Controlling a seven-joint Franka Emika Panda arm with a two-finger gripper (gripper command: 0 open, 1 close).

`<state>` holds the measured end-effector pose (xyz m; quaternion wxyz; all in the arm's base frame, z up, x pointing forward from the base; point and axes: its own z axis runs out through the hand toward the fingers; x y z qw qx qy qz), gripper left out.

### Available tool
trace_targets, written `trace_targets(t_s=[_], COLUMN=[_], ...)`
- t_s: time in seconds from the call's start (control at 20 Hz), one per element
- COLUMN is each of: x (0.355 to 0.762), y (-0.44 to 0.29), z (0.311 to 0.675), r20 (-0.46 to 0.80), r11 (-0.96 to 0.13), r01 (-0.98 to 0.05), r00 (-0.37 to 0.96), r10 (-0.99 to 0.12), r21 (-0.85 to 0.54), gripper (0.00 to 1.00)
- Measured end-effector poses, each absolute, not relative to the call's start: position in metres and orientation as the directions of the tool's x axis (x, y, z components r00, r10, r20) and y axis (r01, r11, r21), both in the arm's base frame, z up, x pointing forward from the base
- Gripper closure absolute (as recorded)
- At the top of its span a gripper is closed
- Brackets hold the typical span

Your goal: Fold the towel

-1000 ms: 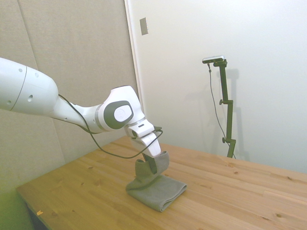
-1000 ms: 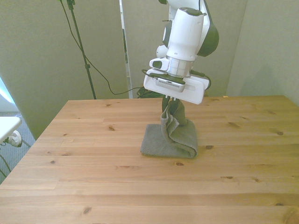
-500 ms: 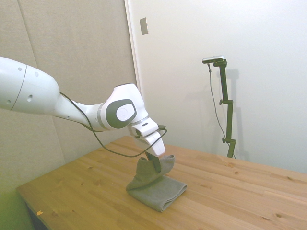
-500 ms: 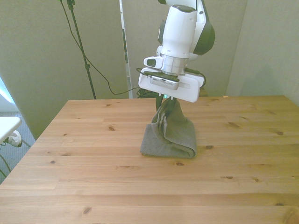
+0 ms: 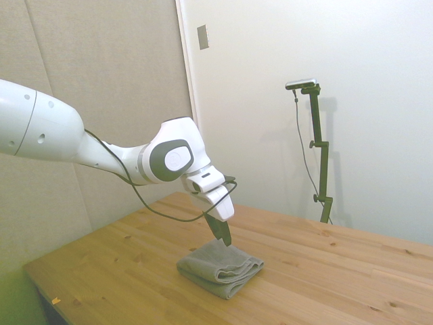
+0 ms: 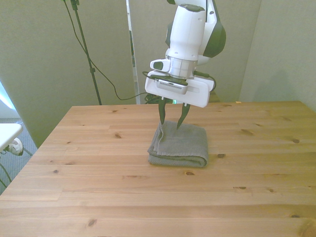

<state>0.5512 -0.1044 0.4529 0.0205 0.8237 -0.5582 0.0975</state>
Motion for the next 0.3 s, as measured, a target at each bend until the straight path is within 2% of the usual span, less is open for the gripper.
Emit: trace_targets(t_s=[0.15,0.3], x=[0.529,0.49], y=[-0.08,-0.04], z=[0.463,0.474], r20=[0.065,-0.009], r11=[-0.466,-0.56], r01=[-0.882,-0.825], r00=[0.462,0.562], r10=[-0.885,-0.827], r21=[-0.077,-0.073], gripper=[0.0,0.0])
